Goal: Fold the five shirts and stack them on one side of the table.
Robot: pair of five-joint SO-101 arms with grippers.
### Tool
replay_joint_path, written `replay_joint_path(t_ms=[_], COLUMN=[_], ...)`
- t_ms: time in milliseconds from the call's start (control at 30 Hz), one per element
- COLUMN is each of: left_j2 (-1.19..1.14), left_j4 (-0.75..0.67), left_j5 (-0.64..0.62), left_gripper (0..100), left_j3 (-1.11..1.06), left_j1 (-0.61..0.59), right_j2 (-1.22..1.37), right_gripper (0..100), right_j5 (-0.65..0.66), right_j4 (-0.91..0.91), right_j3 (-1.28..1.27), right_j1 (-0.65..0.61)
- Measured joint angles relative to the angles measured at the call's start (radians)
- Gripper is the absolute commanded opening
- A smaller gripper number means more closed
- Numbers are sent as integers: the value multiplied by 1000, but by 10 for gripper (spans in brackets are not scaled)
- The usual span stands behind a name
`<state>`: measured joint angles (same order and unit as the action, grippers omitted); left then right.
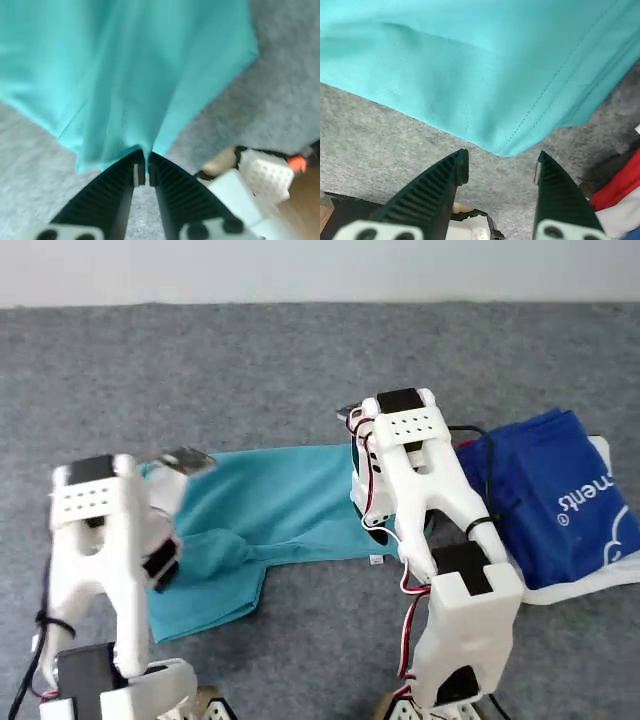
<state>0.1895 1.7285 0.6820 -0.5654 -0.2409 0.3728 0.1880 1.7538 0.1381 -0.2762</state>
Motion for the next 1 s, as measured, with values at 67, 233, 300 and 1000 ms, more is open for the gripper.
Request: replay_joint_path(t_ms=[67, 233, 300, 1000], left_j2=[0, 0, 0, 0], left_j4=[0, 0, 0, 0], left_j5=[3, 3, 3, 6], left_gripper=[15, 15, 15, 15], left_j3=[-5, -5, -5, 25], left_j1=[26, 40, 40, 40], right_j2=[0, 0, 0, -14], right_gripper=[209, 209, 209, 208], right_j5=[6, 21, 43, 95], right_j4=[0, -14, -58, -440], right_j3=[0, -23, -61, -279], right_j1=[0, 2, 0, 132])
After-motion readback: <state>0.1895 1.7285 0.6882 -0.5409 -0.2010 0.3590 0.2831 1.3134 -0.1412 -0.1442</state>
